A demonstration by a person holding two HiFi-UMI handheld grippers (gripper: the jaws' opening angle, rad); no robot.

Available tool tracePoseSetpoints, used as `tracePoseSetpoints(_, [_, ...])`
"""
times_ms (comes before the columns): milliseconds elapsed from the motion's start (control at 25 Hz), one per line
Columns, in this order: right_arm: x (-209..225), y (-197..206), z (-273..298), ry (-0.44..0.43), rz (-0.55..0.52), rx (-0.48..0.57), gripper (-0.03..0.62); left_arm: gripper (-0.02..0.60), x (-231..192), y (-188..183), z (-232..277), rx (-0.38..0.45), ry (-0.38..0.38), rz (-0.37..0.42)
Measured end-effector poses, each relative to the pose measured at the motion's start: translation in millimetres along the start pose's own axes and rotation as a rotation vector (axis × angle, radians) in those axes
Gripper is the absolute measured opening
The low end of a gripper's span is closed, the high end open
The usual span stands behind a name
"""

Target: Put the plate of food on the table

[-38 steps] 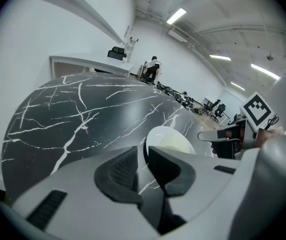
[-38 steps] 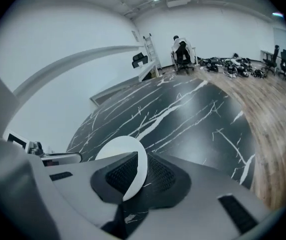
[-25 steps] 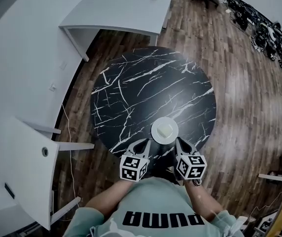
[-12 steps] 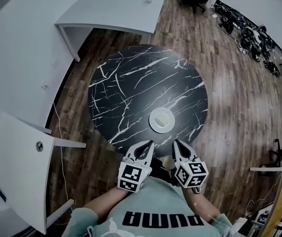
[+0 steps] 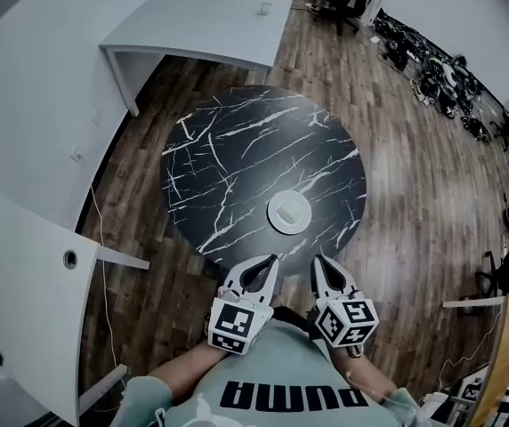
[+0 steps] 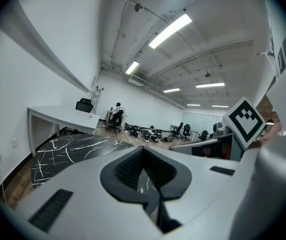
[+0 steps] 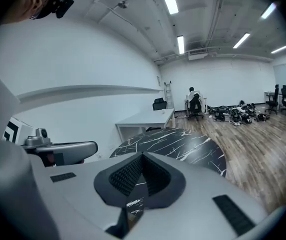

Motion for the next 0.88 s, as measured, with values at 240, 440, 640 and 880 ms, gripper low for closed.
tracePoseSetpoints(240, [-6.0, -3.3, -9.7, -0.025, -0.042, 0.027, 0.009, 0.006, 6.4, -0.5, -12.1, 0.028, -0.033, 0.023])
tracePoseSetpoints(440, [-1.8, 3.1, -32.5, -0.04, -0.075, 0.057, 0.009, 0.008, 31.8, 8.7, -14.2, 0.029, -0.042, 0.044])
tracePoseSetpoints(640, [9.2, 10.2, -63.9, -0.048, -0.099, 0.089, 0.009, 0.007, 67.1, 17.6, -16.3, 0.039, -0.041, 0.072])
tracePoseSetpoints(880, [22.7, 30.3, -100.0, -0.086, -0.089, 0.105, 0.009, 0.008, 105.8, 29.8, -31.3, 0.083, -0.086, 0.082])
Point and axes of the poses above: the fingertips, and each gripper's own axes: z forward along the fingers, x to its right, y out of its underside, the point moved 5 cm from there along -z, backward along the fingers, and after that the axes turned 12 degrees about -z, right-handed, at the moved point
